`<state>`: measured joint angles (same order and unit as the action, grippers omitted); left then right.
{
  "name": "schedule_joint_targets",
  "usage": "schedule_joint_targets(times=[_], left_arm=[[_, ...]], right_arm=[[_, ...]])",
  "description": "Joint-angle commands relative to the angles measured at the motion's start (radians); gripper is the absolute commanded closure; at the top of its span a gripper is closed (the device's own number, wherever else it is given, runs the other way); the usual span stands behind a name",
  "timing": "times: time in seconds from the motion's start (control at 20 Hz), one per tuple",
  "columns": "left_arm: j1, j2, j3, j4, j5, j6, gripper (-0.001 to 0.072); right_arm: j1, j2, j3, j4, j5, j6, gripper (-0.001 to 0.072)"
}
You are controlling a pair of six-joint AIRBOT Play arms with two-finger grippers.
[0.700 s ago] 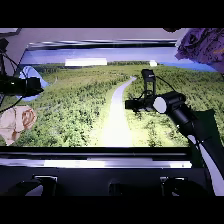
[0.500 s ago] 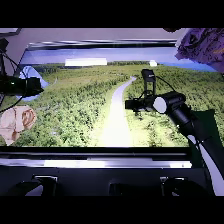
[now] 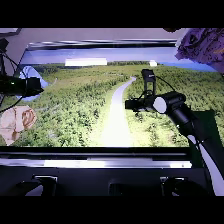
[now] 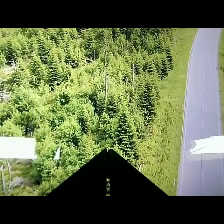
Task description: Fold the clothes and pants, and hang the long-sleeved shirts on hangers.
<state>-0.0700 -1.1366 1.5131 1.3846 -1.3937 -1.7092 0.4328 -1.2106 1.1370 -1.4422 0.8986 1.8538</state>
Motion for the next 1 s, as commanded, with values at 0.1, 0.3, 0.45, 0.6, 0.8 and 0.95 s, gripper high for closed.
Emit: schedule_joint_targets(times=[0.1,0.3,0.45,0.6,0.8,0.95], left_arm=[[0.0,0.0,0.0,0.0,0.0,0.0,0.0692],[0.0,0.0,0.0,0.0,0.0,0.0,0.0692],[0.0,0.0,0.0,0.0,0.0,0.0,0.0693],[0.0,0.0,0.0,0.0,0.0,0.0,0.0692],[0.0,-0.004,0.0,0.0,0.0,0.0,0.0689],[0.0,-0.019,0.0,0.047,-0.009,-0.045,-0.0011]], right_arm=[[0.001,-0.001,0.001,0.0,0.0,0.0,0.0681],[0.001,-0.001,0.001,0.0,0.0,0.0,0.0681],[0.001,-0.001,0.001,0.0,0.0,0.0,0.0681],[0.001,-0.001,0.001,0.0,0.0,0.0,0.0681],[0.001,-0.001,0.001,0.0,-0.001,0.0,0.0681],[0.001,-0.001,0.001,-0.001,-0.015,0.0,0.0681]])
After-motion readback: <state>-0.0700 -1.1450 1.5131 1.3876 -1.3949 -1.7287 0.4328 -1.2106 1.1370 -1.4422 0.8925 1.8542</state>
